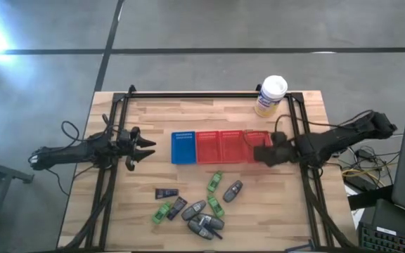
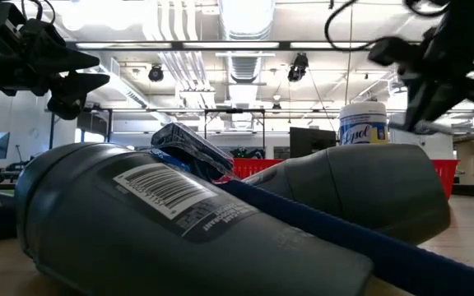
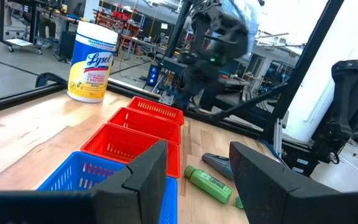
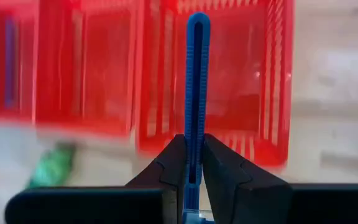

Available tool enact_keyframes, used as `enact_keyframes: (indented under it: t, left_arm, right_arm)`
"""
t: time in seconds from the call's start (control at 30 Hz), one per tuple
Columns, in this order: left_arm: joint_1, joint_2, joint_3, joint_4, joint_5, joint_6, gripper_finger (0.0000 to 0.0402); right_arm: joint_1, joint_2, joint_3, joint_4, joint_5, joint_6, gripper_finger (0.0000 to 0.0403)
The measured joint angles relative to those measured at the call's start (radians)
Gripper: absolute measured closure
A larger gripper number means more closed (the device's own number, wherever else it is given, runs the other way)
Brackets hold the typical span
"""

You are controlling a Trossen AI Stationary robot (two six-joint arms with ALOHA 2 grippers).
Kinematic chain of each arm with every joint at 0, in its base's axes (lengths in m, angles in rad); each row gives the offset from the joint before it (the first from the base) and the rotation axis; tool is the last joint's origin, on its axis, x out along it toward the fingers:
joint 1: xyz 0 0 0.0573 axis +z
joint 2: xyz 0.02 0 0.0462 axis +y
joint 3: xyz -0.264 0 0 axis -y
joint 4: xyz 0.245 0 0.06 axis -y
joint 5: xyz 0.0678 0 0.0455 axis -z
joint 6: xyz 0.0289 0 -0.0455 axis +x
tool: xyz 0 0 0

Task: Pick & Place Travel size toiletries
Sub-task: Put the blue razor into the right red bin

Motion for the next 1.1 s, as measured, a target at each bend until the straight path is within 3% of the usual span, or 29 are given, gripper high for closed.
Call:
enact_keyframes:
  t: [0.2,0.37,0.53,0.8,0.93,1.1]
  left_arm:
    - [0.000,0.000,0.000,0.000,0.000,0.000,0.0223]
    - [0.000,0.002,0.000,0.000,0.000,0.000,0.0223]
    - [0.000,0.003,0.000,0.000,0.000,0.000,0.0223]
    - [0.000,0.005,0.000,0.000,0.000,0.000,0.0223]
    - [0.000,0.005,0.000,0.000,0.000,0.000,0.0223]
    - [0.000,0.005,0.000,0.000,0.000,0.000,0.0223]
  right_arm:
    - [-0.162,0.015,-0.016,0.088,-0.008,-0.204,0.0365]
    - [-0.245,0.109,-0.001,0.087,-0.093,-0.409,0.0359]
    - [-0.268,0.210,0.019,0.086,-0.098,-0.445,0.0327]
    - [-0.250,0.250,0.084,0.081,-0.110,-0.518,0.0234]
    - [-0.188,0.231,0.174,0.081,-0.089,-0.657,0.0189]
    - [-0.085,0.266,0.296,0.078,-0.153,-0.752,0.0159]
